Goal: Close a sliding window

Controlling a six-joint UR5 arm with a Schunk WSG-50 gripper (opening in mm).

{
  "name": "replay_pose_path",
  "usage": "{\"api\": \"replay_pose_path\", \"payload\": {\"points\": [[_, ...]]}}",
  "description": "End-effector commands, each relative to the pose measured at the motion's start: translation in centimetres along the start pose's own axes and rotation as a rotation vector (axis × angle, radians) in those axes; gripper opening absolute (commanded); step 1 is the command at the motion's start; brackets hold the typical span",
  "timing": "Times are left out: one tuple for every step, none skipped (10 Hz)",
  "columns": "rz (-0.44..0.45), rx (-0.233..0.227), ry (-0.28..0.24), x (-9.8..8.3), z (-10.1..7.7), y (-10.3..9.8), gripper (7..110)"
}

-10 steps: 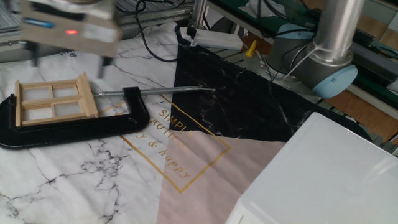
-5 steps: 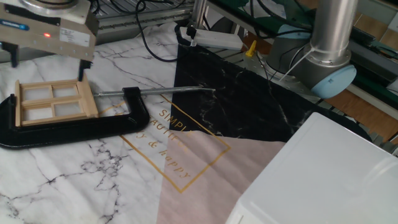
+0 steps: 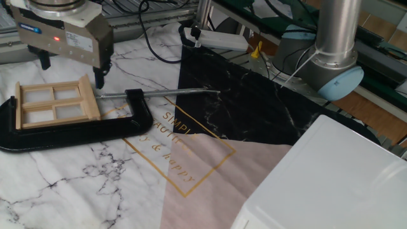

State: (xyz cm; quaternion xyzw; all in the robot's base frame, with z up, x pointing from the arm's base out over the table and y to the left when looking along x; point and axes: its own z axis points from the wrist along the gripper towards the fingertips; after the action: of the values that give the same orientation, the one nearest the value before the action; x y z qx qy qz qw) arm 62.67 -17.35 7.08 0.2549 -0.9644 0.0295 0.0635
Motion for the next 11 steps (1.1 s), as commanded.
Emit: {"api": "replay_pose_path", "payload": {"points": [[-0.114,0.021,-0.079,-2.4,3.7,-2.9,22],[-0.157,0.024,-0.07,-2.2,5.1,-3.6,22],[-0.187,0.07,-0.047,-2.1,5.7,-5.0,44],[-0.205,0.128,-0.045,-2.4,5.5,-6.7,44],[-0.207,0.133,-0.073,-2.9,4.8,-6.7,66],[-0.224,0.182,-0.088,-3.4,3.5,-7.7,66],[-0.24,0.2,-0.094,-3.7,3.5,-8.3,66],[-0.242,0.196,-0.099,-4.1,3.8,-8.4,66],[-0.245,0.201,-0.099,-4.5,4.1,-8.9,66],[-0.264,0.172,-0.089,-4.6,4.5,-8.9,66],[-0.285,0.144,-0.087,-4.8,4.7,-8.8,66]]}}
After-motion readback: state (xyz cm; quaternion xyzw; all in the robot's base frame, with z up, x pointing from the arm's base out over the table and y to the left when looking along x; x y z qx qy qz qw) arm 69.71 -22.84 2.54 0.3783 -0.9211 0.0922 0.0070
